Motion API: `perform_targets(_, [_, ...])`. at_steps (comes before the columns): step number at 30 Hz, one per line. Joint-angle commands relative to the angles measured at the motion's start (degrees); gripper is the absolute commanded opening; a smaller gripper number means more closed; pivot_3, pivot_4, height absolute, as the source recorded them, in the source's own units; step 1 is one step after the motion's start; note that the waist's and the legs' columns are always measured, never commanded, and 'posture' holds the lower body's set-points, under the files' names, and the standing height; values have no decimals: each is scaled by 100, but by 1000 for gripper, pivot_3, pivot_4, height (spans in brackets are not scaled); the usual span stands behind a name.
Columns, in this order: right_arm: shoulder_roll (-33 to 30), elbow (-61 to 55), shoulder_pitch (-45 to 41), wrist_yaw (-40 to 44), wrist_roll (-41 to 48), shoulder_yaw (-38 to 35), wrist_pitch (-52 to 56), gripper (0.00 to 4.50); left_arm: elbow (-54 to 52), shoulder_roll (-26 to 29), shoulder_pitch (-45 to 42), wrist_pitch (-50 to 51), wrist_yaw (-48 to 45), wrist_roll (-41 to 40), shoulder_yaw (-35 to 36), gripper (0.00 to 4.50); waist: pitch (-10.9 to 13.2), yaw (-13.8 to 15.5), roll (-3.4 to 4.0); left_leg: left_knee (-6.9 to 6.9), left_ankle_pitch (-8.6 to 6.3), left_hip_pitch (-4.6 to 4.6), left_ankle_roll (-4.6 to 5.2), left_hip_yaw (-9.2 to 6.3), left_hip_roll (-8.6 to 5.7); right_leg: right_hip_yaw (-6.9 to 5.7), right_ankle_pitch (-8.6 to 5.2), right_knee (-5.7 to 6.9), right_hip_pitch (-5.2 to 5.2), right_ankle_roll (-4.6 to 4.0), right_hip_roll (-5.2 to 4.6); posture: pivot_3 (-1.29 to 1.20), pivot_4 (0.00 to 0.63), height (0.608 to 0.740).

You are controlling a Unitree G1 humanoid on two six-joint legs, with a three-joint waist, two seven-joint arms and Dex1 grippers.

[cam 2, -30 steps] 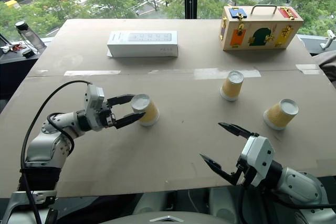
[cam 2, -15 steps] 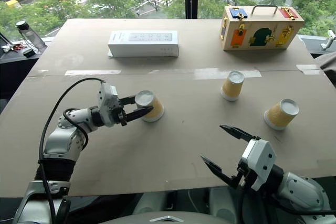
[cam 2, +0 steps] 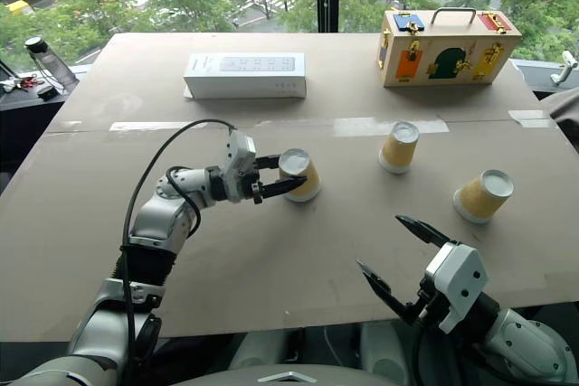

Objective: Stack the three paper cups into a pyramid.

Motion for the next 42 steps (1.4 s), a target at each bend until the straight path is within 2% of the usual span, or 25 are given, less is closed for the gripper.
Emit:
perform_targets(1, [32, -162, 70, -23, 2, -177, -165, 4500, -150, -43, 5, -21, 18, -41, 25, 3468, 0, 0, 0, 0, 0, 0, 0, 0, 0, 0, 0, 0, 0, -1, 0, 0, 150, 740])
perform_targets(2, [35, -146, 82, -26, 4, -187, -168, 4500, -174, -51, 13, -9, 12, -58, 37, 3679, 0, 0, 0, 0, 0, 0, 0, 0, 0, 0, 0, 0, 0, -1, 0, 0, 150, 740])
perform_targets(4, [42, -133, 105, -37, 9, -195, -162, 4500, -294, -44, 50, 117, 12, -162, 106, 4472, 0, 0, 0, 0, 0, 0, 0, -1, 0, -1, 1, 0, 0, 0, 0, 0, 150, 740])
perform_targets(8, [170, -34, 20, -171, 45, -285, -146, 4500, -792, 148, 287, 458, -22, -524, 375, 4472, 0, -7, 0, 0, 0, 0, 0, -2, 1, 0, 0, 0, -1, -1, -2, 0, 150, 740])
perform_targets(14, [591, 350, -742, -1139, 45, -1027, 410, 4500, -1828, 778, 1020, 1380, -39, -1512, 1224, 4472, 2, 0, 4, -1, 0, 2, -1, 1, 10, 18, -8, 3, -3, -15, -27, 0, 150, 740])
perform_targets(17, [524, 644, -1219, -1470, 11, -1391, 787, 4500, -2258, 950, 1405, 1447, -38, -1747, 1495, 4472, 3, 1, 7, -1, 0, 2, -2, 0, 7, 22, -7, 4, -3, -16, -29, 0, 150, 740])
perform_targets(19, [454, 872, -1493, -1640, 73, -1733, 1043, 4500, -2816, 1129, 1779, 1784, -237, -2248, 1633, 4472, 3, 20, 5, 0, 0, 2, -2, 3, 3, 25, -7, 4, -3, -17, -31, 0, 150, 740])
perform_targets(23, [328, 1418, -1870, -1827, -7, -2137, 1351, 4500, -3660, 1356, 2234, 2254, -436, -2933, 1564, 4472, 6, 17, 12, -3, 0, 0, -2, 5, 2, 32, -8, 1, -4, -18, -32, 0, 150, 740])
perform_targets(25, [259, 1733, -2027, -1969, -187, -2196, 1471, 4500, -3873, 1345, 2266, 2317, -387, -3022, 1463, 4472, 6, 20, 14, -3, 0, 0, -2, 4, 0, 32, -8, 1, -3, -18, -29, 0, 150, 740])
perform_targets(33, [322, 2232, -2571, -2072, 242, -2309, 2266, 4500, -4138, 1346, 2278, 2290, -303, -3110, 1358, 4472, 5, -22, 23, -4, 0, 14, 0, 15, 1, 49, -8, 12, -3, -18, 6, 0, 150, 740])
perform_targets(42, [361, 2556, -3026, -2184, 350, -2268, 2632, 4500, -4258, 1362, 2308, 2267, -278, -3125, 1363, 4472, 6, -7, 24, -5, 0, 10, 1, 17, 0, 51, -8, 9, -4, -17, 7, 0, 150, 740])
